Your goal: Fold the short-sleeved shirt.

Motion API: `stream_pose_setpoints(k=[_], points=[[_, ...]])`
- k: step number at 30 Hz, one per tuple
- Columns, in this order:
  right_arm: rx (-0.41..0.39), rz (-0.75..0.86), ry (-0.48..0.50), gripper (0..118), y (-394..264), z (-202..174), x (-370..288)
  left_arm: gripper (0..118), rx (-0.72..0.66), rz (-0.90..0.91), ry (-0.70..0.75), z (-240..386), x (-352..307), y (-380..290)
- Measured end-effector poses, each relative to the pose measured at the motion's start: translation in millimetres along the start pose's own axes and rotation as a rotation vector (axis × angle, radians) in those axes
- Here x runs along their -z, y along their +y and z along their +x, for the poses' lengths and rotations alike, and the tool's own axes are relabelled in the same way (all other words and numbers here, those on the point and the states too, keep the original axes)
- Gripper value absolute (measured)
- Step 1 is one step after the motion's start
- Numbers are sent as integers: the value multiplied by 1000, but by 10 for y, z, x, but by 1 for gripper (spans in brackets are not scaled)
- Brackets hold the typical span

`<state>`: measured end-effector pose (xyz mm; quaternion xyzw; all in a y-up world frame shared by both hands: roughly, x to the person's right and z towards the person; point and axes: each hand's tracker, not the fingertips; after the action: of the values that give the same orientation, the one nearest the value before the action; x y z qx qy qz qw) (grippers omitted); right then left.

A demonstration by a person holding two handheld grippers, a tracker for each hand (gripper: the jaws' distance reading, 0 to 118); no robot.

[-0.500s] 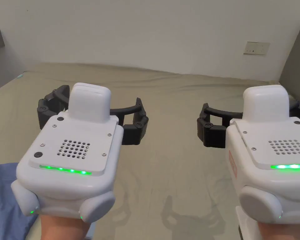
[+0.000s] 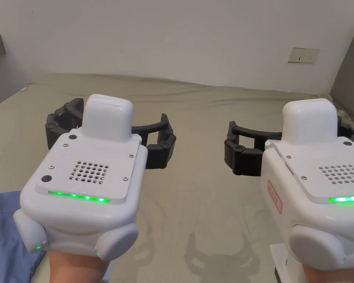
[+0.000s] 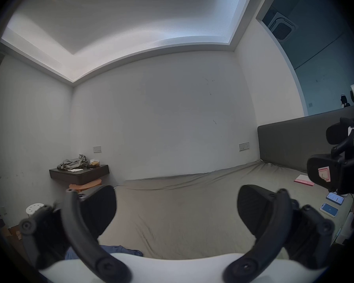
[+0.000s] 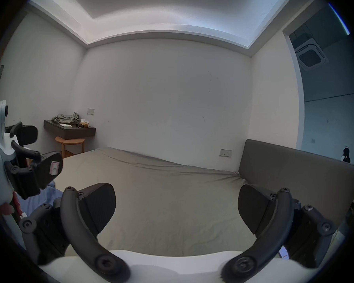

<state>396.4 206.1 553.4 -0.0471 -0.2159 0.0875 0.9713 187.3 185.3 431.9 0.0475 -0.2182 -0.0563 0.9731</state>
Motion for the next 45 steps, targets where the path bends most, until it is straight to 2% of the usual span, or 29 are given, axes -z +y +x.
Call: stream_pose_setpoints(k=[1, 2, 3, 4, 5, 6, 7, 9, 15, 24, 27, 30, 33, 35, 38, 41, 45], points=[[-5, -5, 13, 100, 4, -9, -2, 97, 0, 5, -6, -6, -7, 9], [-15, -3, 15, 70, 9, -24, -7, 75, -2, 11, -6, 5, -19, 12], [-29, 7, 11, 27, 6, -48, -16, 50, -1, 16, 0, 16, -26, 16], [-53, 18, -16, 1, 0, -76, -14, 17, 4, 19, 6, 21, -21, 23], [-75, 22, -51, 1, -7, -95, 1, 5, 6, 17, 8, 20, -9, 28], [-63, 31, -77, 1, -25, -69, -10, 3, 8, 14, 8, 17, -1, 32], [-57, 27, -43, 1, -4, -41, -11, 3, 3, 12, 1, 10, -2, 35], [5, 20, -12, 1, 30, 19, -14, 0, -3, 3, -19, -3, 14, 46], [15, 24, -42, 1, 16, 117, -32, 0, 7, -22, -47, 16, 57, 21], [-18, 5, 15, 1, -39, -26, 37, 0, 0, -52, 0, -176, -33, -9], [22, 16, 105, 1, -32, -142, 75, 0, 19, -68, 66, -356, -159, -26], [0, 17, 144, 2, -10, -345, 169, 0, 55, -80, 143, -603, -256, -8], [-4, 33, 231, 1, 42, -555, 204, 0, 99, -76, 245, -897, -478, -6], [2, 46, 301, 1, 74, -744, 206, 0, 119, -96, 336, -1107, -656, -38], [-17, 60, 353, 1, 113, -1048, 240, 0, 90, -131, 426, -1427, -878, -87], [10, 68, 453, 1, 124, -1351, 238, 0, 101, -151, 518, -1662, -1100, -118], [8, 57, 549, 2, 94, -1736, 214, 0, 122, -167, 597, -1859, -1331, -157]])
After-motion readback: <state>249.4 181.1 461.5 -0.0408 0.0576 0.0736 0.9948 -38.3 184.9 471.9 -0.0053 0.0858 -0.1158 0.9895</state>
